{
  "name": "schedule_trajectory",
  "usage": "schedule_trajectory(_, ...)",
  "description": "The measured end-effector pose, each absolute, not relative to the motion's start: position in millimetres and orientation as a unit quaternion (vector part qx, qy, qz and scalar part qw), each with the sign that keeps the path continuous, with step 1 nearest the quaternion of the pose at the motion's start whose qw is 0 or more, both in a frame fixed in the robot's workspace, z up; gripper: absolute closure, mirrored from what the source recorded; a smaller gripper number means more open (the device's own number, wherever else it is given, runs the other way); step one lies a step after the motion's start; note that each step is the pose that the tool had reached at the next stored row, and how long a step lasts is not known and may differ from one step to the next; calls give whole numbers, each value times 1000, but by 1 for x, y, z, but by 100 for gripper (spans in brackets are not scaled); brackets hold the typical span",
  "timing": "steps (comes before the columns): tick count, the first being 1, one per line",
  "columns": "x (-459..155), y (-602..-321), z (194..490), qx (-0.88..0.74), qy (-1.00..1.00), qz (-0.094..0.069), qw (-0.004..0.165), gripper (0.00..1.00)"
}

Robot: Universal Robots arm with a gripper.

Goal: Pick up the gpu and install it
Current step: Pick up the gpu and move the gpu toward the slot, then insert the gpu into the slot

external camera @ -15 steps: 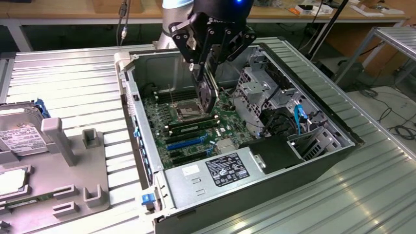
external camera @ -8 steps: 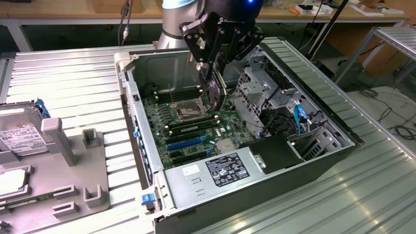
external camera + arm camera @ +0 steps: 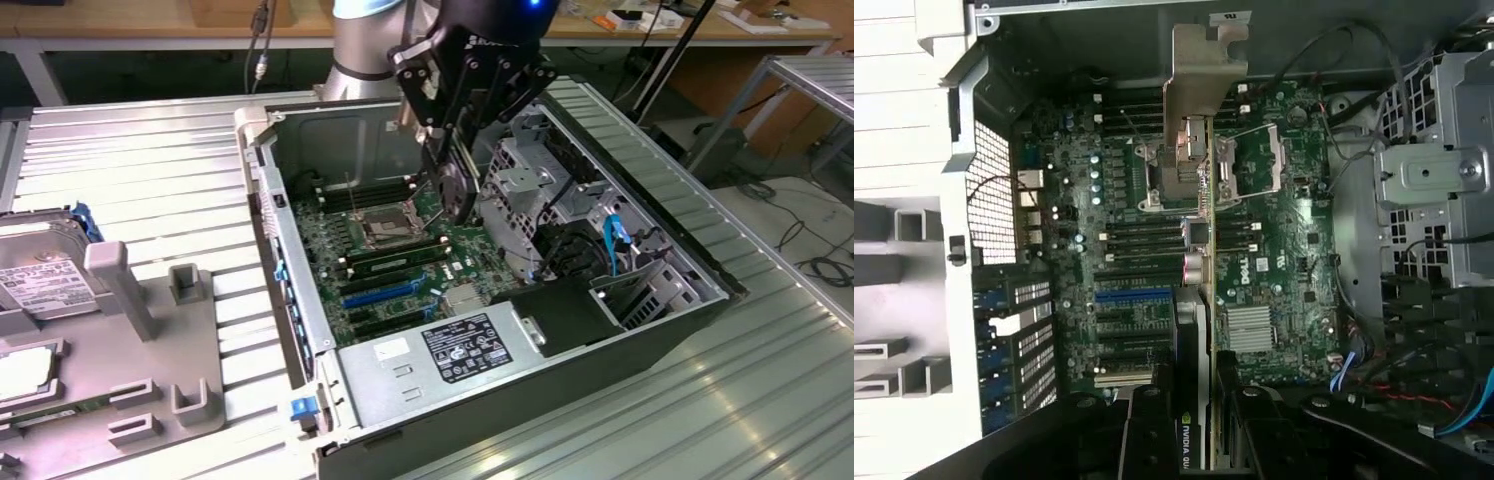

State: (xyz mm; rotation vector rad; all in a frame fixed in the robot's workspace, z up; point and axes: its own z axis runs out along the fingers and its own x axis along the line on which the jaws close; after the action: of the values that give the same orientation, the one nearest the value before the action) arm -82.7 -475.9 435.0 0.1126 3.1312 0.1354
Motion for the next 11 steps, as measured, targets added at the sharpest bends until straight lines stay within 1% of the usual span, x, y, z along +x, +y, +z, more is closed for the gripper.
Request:
schedule_trajectory(6, -68, -476, 435, 36, 998, 44, 3, 73)
schedule_trajectory(11, -68, -476, 435, 36, 998, 46, 3, 73)
